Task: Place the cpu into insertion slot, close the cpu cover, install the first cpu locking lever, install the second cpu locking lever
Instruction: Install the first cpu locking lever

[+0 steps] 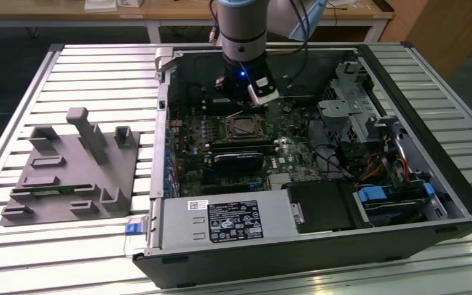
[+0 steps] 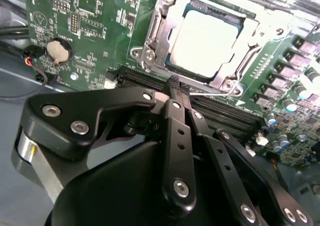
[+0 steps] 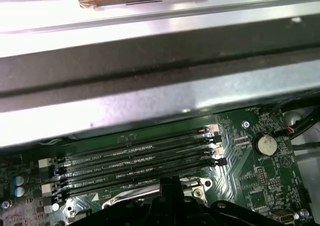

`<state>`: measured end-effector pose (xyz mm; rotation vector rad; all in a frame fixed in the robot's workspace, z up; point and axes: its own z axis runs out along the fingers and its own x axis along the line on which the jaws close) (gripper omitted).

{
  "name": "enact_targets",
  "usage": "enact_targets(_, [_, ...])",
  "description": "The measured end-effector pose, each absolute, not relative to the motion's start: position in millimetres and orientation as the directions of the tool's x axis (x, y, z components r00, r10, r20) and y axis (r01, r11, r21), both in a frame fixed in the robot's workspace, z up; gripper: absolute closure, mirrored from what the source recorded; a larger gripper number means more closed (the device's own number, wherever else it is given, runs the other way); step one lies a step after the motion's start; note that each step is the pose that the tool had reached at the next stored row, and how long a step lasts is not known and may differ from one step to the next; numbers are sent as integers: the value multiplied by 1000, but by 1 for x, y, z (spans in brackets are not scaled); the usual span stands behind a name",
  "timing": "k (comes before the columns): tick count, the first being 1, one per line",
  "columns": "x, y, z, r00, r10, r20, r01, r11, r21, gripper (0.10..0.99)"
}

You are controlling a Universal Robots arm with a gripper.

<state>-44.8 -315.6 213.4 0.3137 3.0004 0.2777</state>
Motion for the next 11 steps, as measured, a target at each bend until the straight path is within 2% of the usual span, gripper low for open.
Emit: enact_targets(11, [-46,-313,212,-956,268,-116,242,950,198,980])
